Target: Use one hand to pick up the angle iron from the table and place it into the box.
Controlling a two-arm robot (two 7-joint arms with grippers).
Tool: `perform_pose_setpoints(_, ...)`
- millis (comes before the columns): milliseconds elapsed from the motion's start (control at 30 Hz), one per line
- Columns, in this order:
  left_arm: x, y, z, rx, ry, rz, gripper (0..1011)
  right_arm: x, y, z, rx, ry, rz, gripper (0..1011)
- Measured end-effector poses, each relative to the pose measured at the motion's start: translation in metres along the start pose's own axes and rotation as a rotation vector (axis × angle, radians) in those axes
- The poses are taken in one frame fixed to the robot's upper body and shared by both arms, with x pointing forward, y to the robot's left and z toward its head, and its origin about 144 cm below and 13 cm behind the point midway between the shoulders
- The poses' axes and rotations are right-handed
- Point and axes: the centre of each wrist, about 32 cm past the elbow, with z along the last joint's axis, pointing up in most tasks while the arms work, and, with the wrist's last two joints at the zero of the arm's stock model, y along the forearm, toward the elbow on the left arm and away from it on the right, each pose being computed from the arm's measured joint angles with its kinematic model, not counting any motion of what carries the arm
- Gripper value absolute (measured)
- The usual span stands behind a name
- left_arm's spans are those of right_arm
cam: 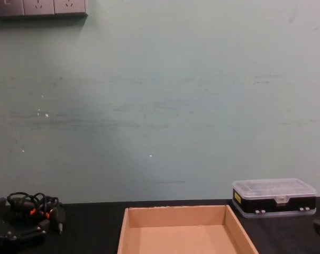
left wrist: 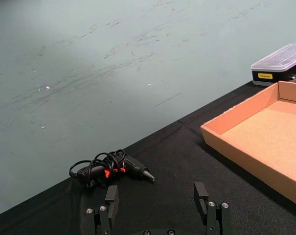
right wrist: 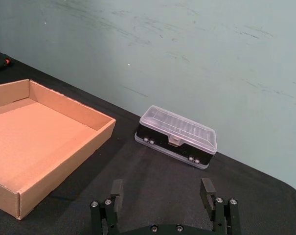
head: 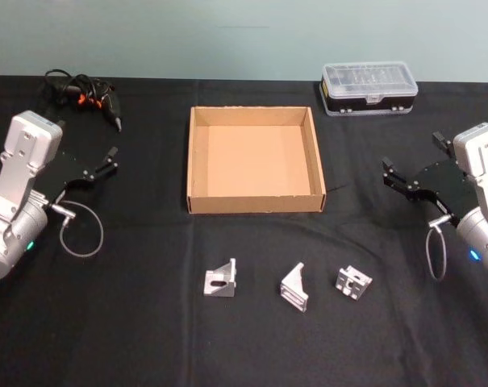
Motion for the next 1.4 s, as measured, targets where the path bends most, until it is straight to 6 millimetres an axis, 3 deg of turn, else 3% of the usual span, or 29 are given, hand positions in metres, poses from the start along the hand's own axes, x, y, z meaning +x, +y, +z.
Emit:
perform_pose_setpoints(567,0.0,0.0,0.0,0.0,0.0,0.0,1011,0.008,-0.018,0.016,0.027,0.067,0.057,1003)
perform_pose_setpoints(1000,0.0,0.0,0.0,0.0,0.0,0.0,1011,0.022,-0.058,0.061,0.013,0.027,0.212,1003)
perform_pose_setpoints(1400,0.0,0.0,0.0,0.0,0.0,0.0,1011,0.025,-0.097,0.089,-0.086,0.05,0.326,1003)
